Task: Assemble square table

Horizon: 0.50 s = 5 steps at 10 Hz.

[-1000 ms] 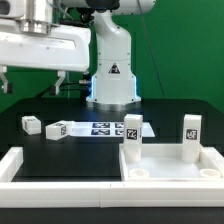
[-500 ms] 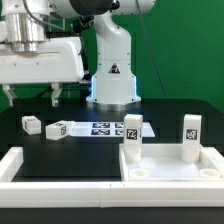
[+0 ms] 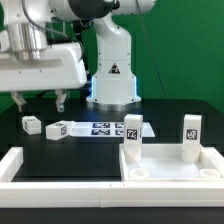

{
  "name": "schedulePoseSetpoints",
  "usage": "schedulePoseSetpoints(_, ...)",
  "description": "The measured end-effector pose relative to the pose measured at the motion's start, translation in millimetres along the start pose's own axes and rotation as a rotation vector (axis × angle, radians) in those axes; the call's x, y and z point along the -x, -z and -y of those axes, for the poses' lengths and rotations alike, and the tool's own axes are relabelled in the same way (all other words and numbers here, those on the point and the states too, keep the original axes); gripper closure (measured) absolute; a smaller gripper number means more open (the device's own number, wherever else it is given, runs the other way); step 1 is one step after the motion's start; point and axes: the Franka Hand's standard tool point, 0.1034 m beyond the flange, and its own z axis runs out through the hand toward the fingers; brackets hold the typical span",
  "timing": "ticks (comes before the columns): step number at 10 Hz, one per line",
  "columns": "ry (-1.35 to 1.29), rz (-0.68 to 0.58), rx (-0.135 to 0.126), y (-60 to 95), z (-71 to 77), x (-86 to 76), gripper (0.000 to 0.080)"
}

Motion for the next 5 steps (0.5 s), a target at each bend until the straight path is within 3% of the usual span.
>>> schedulePoseSetpoints(1,-0.027,0.120,-0.037,-6.3,-6.9,3.7,0.0151)
schedulePoseSetpoints(2,-0.016,0.140,-0.027,-9.7,-7.1,-0.7,0.0151)
schedulePoseSetpoints(4,-0.010,0.307,-0.075,-10.5,1.2,4.8,0.0151)
schedulePoseSetpoints(5,-0.009,0.358,-0.085,-12.1,2.6,5.2,0.0151)
